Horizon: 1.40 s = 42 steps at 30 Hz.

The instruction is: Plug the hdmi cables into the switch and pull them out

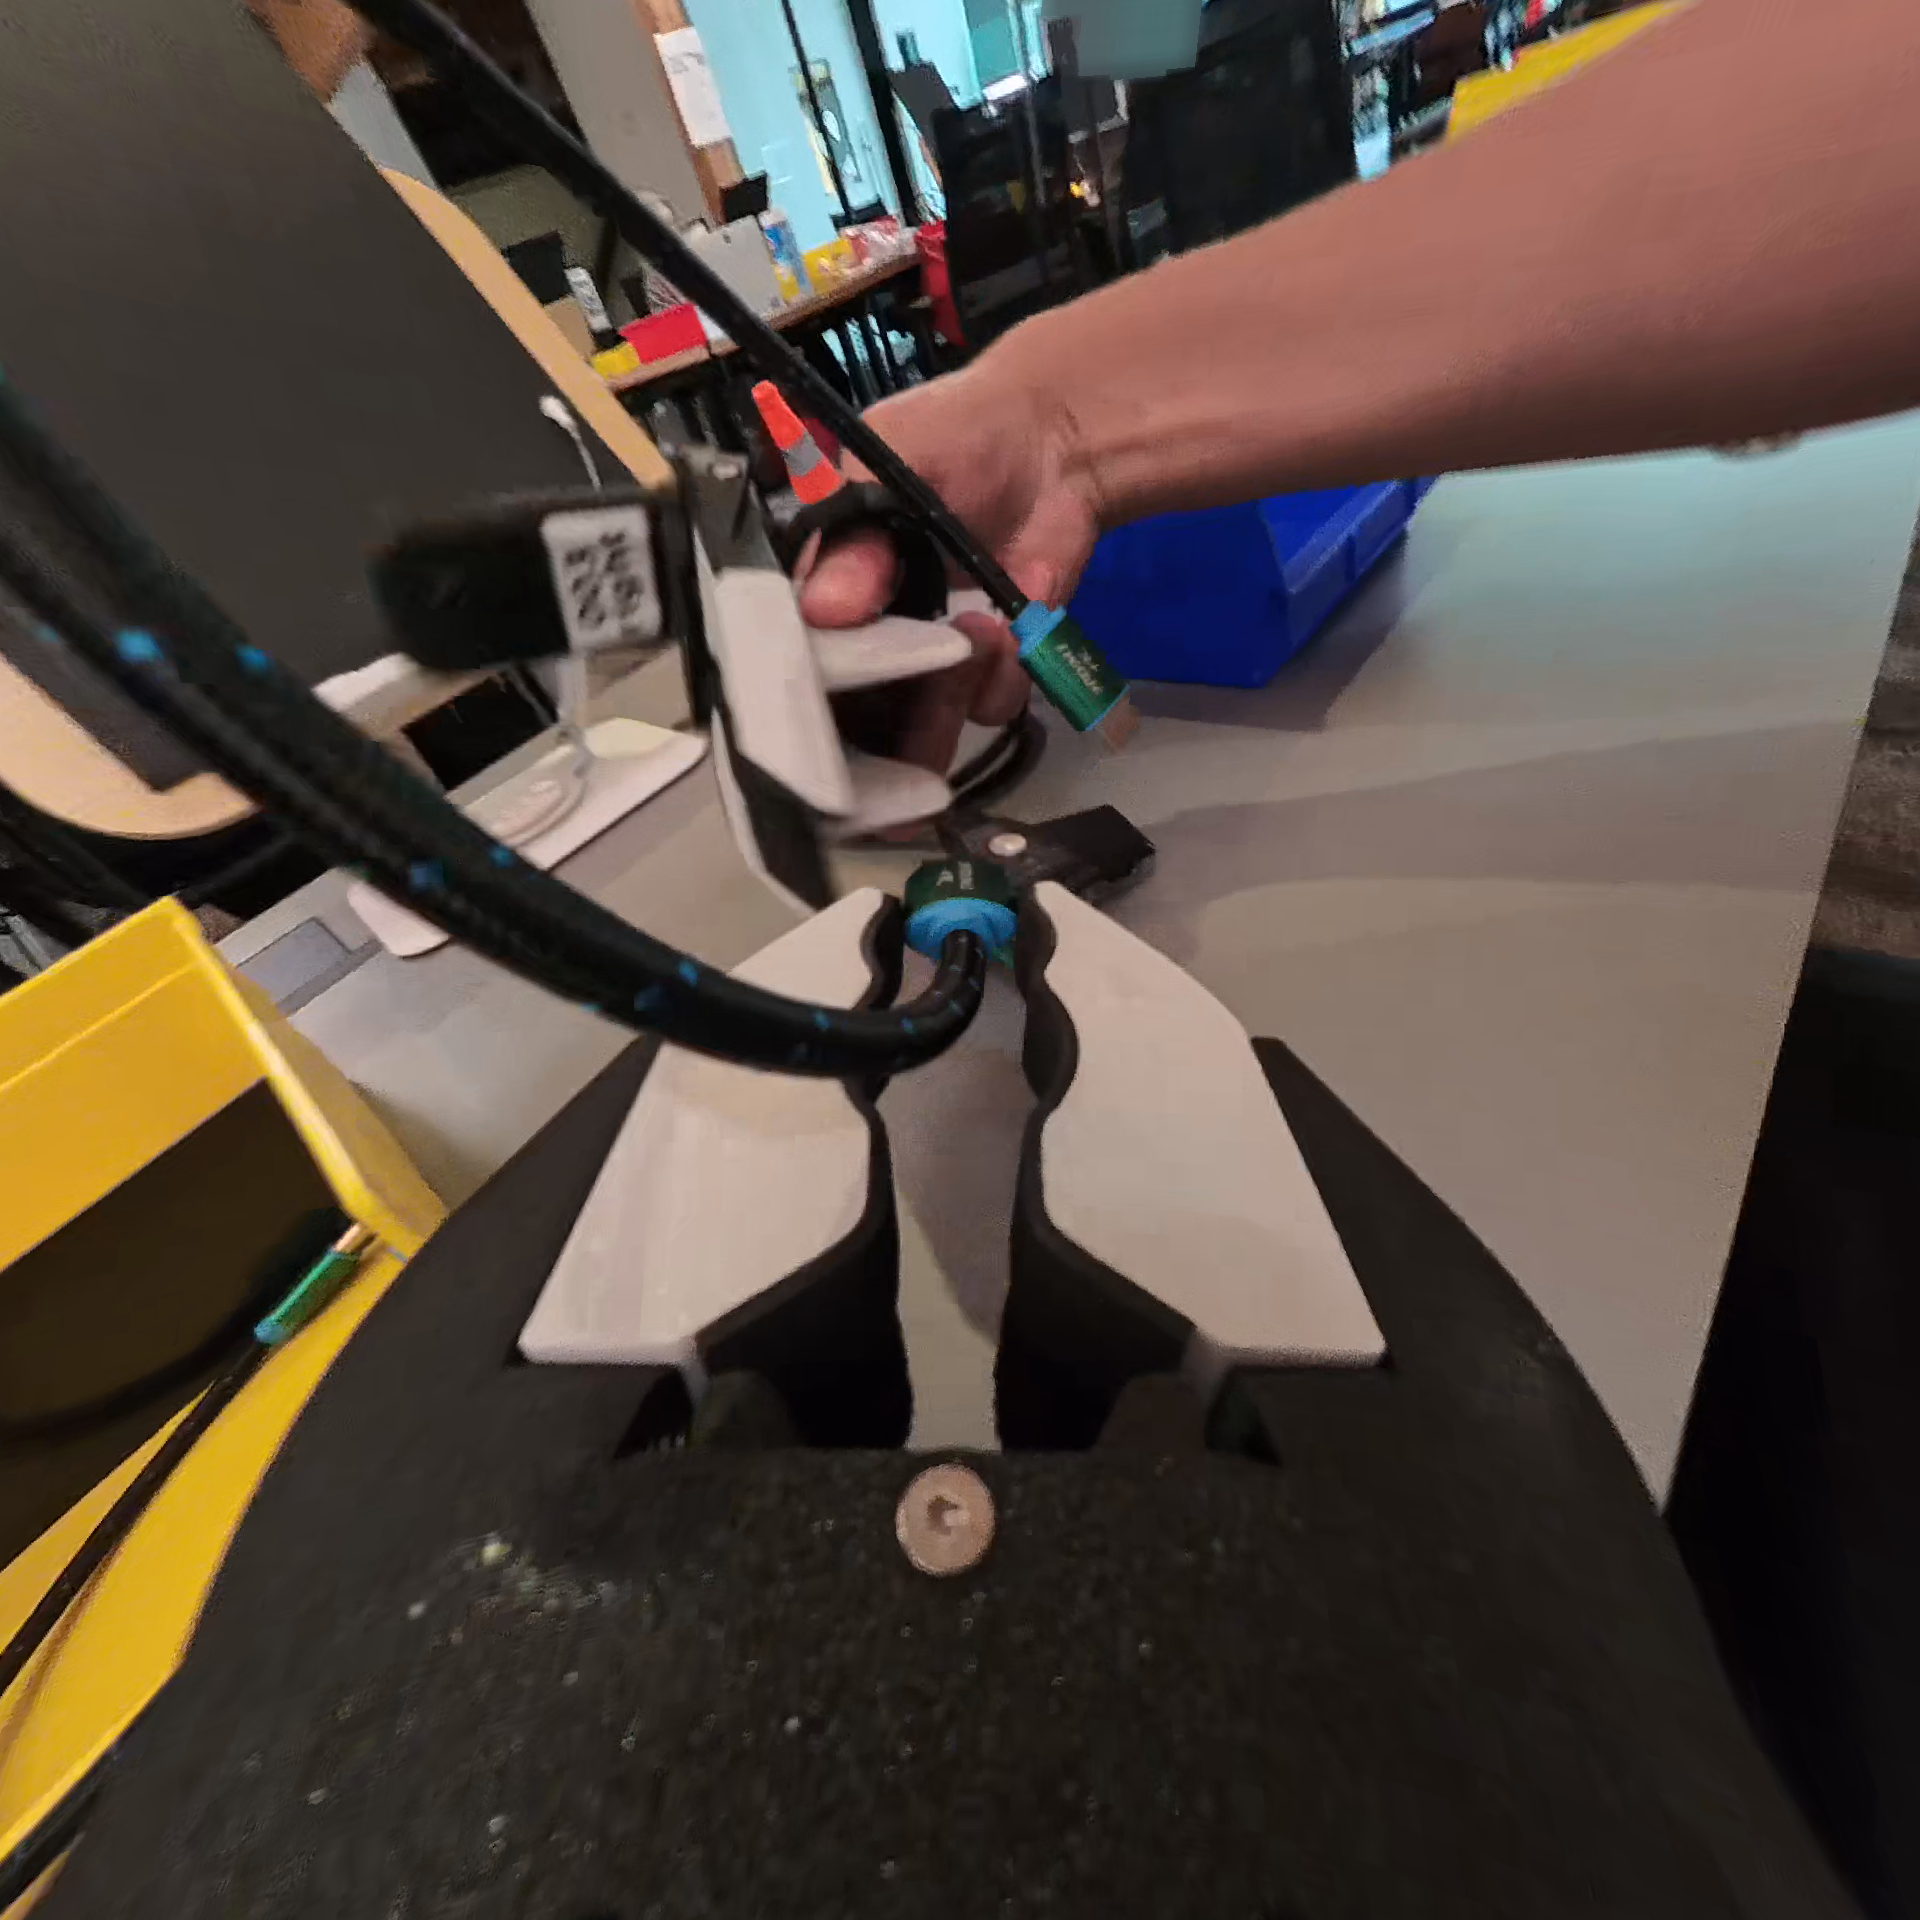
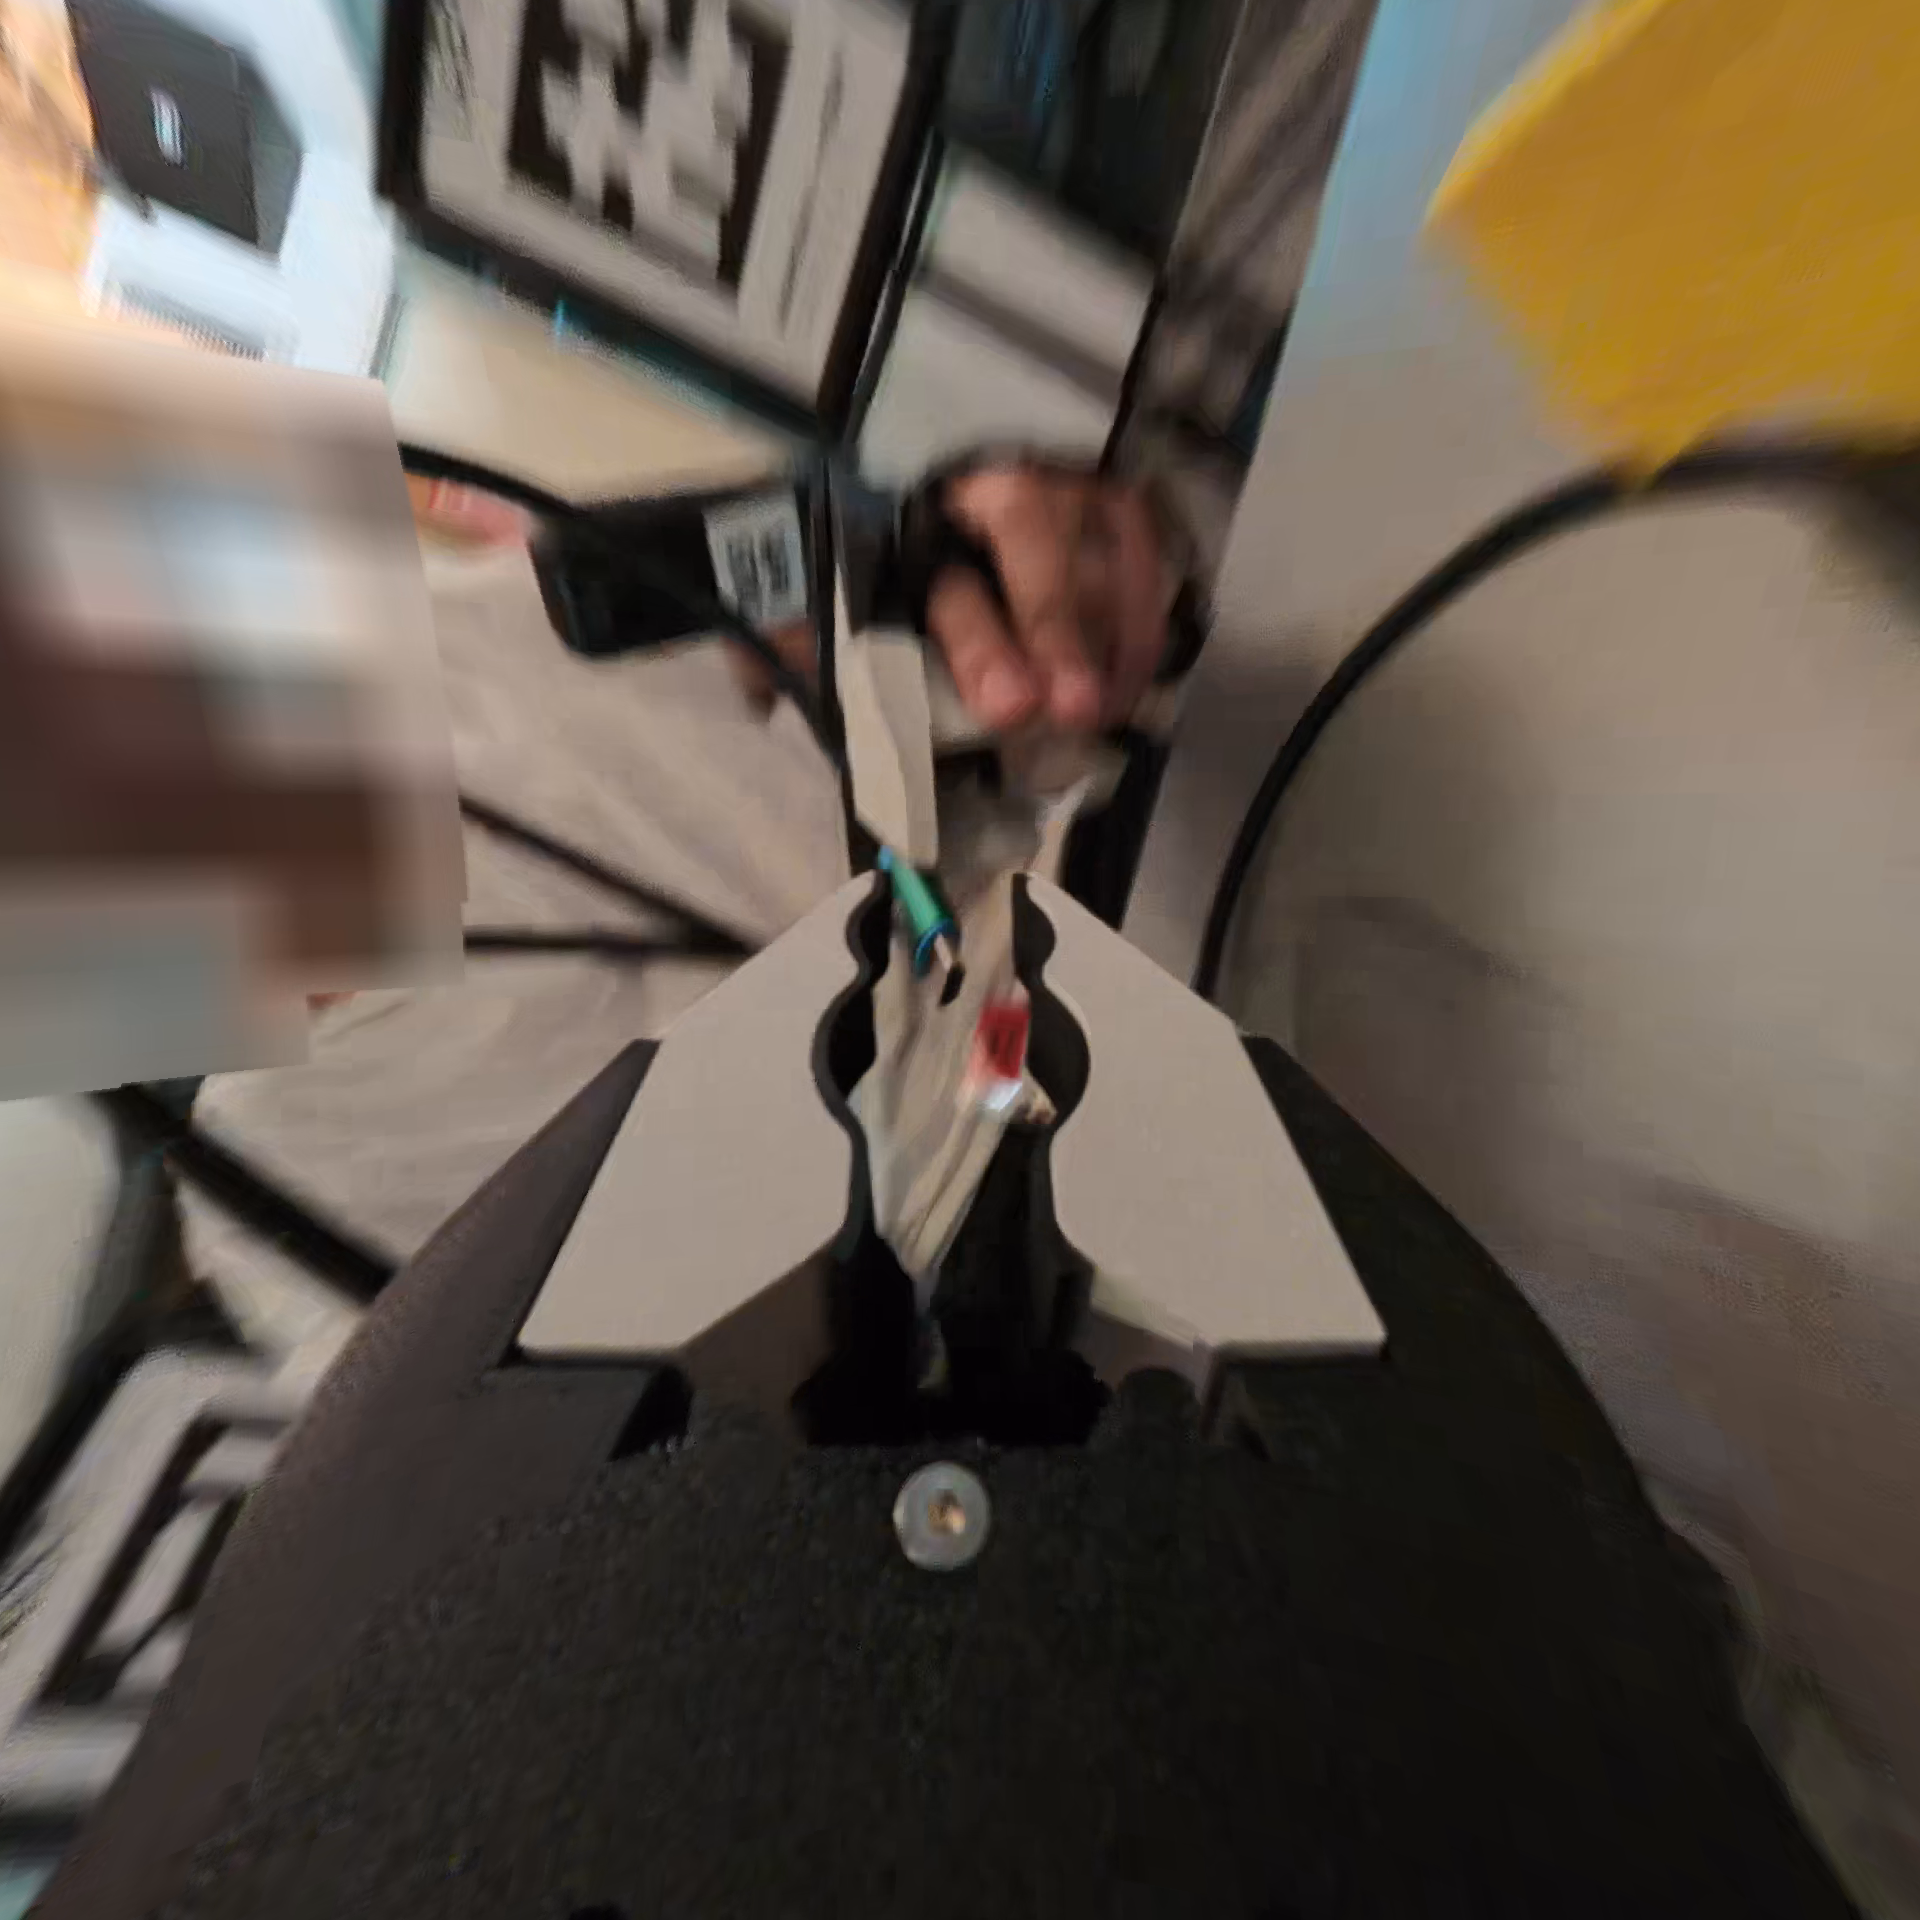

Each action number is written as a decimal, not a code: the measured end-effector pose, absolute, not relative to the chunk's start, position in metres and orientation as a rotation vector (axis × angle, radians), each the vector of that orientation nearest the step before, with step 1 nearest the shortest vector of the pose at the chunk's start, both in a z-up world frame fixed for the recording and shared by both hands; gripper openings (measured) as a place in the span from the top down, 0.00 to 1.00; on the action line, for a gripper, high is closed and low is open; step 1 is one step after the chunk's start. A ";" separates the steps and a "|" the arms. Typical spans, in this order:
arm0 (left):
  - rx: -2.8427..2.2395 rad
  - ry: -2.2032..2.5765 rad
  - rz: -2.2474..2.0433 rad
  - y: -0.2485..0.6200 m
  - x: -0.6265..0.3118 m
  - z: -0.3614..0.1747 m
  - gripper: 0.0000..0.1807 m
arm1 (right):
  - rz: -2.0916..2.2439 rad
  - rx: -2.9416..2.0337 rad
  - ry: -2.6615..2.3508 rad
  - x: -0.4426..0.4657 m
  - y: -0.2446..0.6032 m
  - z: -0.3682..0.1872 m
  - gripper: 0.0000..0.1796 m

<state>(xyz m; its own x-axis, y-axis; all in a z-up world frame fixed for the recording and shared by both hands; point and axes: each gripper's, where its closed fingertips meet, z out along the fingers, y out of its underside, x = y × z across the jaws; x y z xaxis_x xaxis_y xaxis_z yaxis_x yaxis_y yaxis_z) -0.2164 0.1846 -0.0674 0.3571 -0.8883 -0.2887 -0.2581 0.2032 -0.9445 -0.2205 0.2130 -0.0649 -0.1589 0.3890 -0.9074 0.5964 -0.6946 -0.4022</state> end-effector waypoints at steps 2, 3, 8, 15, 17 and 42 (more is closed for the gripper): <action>-1.311 1.095 -0.614 0.189 -0.223 -0.057 0.89 | -2.115 2.303 1.098 -0.215 0.266 -0.054 0.83; -1.288 1.061 -0.603 0.190 -0.226 -0.050 0.89 | -2.152 2.522 1.116 -0.205 0.288 -0.047 0.83; -1.024 1.086 -0.376 0.164 -0.230 -0.013 0.89 | -2.168 2.973 1.645 -0.177 0.272 -0.008 0.82; -1.127 0.987 -0.379 0.173 -0.230 -0.022 0.89 | -1.797 3.545 1.316 -0.126 0.239 -0.057 0.77; -1.159 0.945 -0.428 0.175 -0.232 -0.023 0.89 | -1.576 3.754 1.172 -0.105 0.233 -0.089 0.72; -1.303 0.878 -0.174 0.184 -0.188 -0.050 0.89 | -0.845 3.712 1.079 -0.099 0.228 -0.172 0.72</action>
